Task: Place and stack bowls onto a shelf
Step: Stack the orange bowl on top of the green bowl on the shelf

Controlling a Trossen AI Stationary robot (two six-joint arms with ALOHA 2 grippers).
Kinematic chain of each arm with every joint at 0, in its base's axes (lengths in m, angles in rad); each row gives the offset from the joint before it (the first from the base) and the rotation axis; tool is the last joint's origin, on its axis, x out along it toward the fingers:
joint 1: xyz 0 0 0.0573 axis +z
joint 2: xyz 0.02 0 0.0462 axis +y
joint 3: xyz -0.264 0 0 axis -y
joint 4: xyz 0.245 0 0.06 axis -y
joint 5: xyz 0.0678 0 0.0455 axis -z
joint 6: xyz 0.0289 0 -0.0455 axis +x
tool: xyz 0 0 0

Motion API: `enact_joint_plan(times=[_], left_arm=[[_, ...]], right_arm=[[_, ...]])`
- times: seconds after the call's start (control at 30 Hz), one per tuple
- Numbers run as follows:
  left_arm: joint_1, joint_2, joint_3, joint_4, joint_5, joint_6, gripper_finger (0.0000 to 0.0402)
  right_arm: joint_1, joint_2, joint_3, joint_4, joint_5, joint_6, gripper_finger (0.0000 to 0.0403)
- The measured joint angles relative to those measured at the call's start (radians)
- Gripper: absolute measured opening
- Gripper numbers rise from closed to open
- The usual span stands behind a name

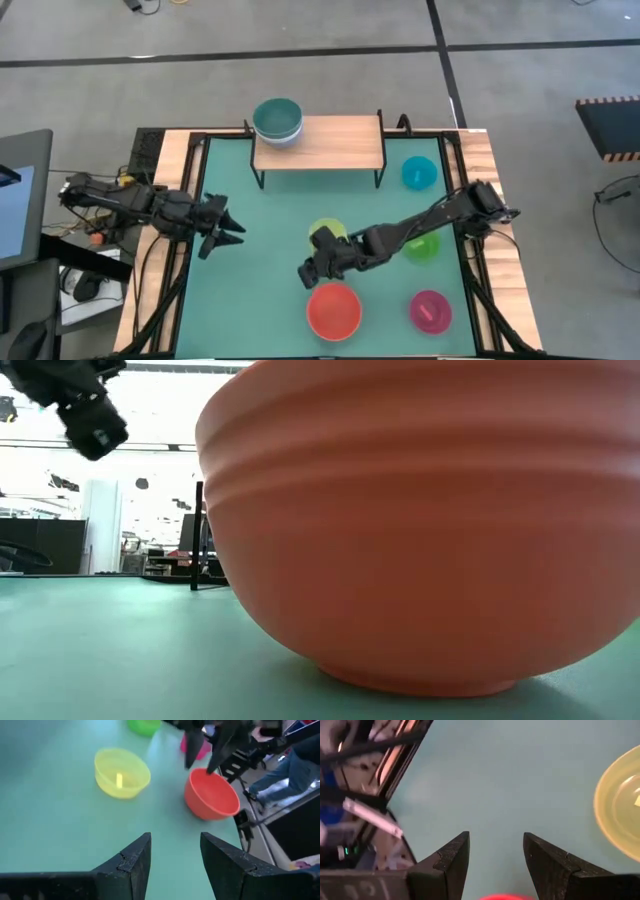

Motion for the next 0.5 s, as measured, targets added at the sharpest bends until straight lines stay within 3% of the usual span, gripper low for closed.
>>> enact_joint_plan(times=[0.2, 0.4, 0.5], left_arm=[[-0.059, -0.01, -0.045, 0.005, -0.041, -0.048, 0.0155], [-0.079, 0.014, -0.045, 0.061, -0.133, 0.026, 0.0155], [-0.079, 0.032, -0.045, 0.106, -0.179, 0.05, 0.0155]], right_arm=[[0.073, 0.023, -0.002, -0.049, -0.034, -0.036, 0.021], [0.13, 0.022, -0.003, -0.388, -0.044, 0.136, 0.021], [0.138, 0.022, -0.001, -0.402, -0.052, 0.135, 0.021]])
